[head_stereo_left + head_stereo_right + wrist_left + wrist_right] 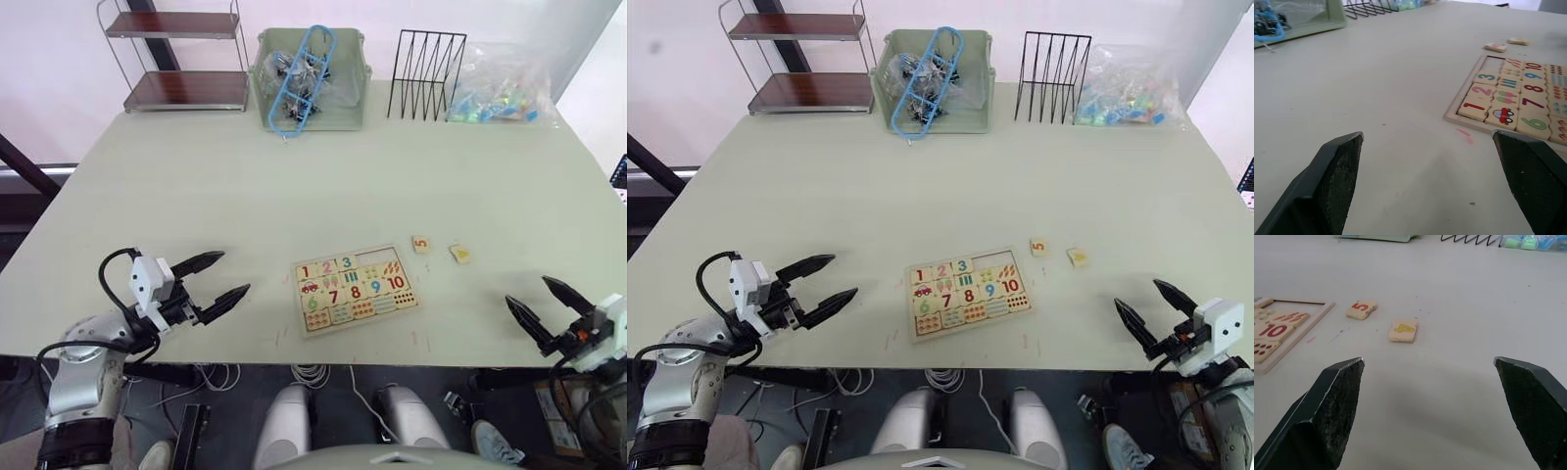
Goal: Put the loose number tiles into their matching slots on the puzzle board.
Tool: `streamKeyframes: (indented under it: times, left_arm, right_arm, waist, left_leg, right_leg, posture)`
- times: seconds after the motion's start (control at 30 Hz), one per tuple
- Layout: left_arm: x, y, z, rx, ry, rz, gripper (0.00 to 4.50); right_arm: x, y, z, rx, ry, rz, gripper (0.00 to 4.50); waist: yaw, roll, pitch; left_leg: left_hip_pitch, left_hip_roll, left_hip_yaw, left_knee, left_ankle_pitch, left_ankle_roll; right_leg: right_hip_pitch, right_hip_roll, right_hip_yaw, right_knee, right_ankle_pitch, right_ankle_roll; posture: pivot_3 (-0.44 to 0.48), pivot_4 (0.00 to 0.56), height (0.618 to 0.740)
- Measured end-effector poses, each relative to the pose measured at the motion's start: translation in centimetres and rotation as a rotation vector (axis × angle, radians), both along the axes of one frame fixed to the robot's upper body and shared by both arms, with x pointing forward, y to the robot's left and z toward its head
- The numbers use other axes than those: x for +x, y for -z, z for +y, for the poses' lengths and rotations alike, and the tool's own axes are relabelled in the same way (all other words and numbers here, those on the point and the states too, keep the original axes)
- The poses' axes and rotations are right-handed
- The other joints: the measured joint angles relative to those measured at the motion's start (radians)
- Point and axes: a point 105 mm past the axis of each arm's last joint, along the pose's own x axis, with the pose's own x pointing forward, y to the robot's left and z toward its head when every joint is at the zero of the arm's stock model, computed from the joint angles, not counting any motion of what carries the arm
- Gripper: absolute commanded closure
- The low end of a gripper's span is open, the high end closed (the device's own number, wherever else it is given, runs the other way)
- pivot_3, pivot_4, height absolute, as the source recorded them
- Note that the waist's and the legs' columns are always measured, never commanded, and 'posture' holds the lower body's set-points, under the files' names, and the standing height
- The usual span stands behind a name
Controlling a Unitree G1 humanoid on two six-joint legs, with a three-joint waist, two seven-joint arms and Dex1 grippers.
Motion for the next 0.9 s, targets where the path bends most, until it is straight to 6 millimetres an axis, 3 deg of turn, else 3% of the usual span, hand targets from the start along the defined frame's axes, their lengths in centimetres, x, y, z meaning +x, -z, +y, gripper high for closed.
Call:
streamKeyframes:
  times: [0.3,0.43,0.6,0.9]
  left_arm:
    - [0.5,-2.7,-2.6,0.013,0.279,-0.049,0.0]
    - [0.1,-3.0,-3.5,0.015,0.372,-0.033,0.0]
    - [-0.3,-3.4,-3.4,0.058,0.439,-0.023,0.0]
    - [-0.4,-4.4,-3.6,0.083,0.487,-0.035,0.0]
  right_arm:
    - [4.6,-1.9,2.4,-0.028,0.043,0.052,0.06]
    - [5.6,-2.1,4.8,-0.058,0.05,0.108,0.06]
    - [6.6,-1.7,6.3,-0.097,0.068,0.186,0.06]
    - [7.5,-1.1,6.7,-0.137,0.113,0.32,0.06]
  waist:
    - [0.001,0.0,0.0]
    - [0.0,0.0,0.0]
    - [0.0,0.0,0.0]
    - [0.0,0.0,0.0]
  left_leg:
    - [-0.001,0.0,0.0,0.0,0.0,0.0]
    - [-0.003,0.0,0.0,-0.001,0.0,0.0]
    - [-0.004,0.0,0.0,0.0,0.0,0.0]
    - [-0.005,0.0,0.0,0.0,0.0,0.0]
  right_leg:
    - [-0.001,0.001,0.0,0.001,0.0,0.0]
    - [-0.002,0.001,0.0,0.0,0.002,0.003]
    - [-0.003,0.001,0.0,0.0,0.0,0.001]
    - [-0.004,0.001,0.0,0.0,0.002,0.003]
  posture:
    - [0.0,0.15,0.74]
    - [0.0,0.15,0.74]
    - [0.0,0.15,0.74]
    - [0.0,0.15,0.74]
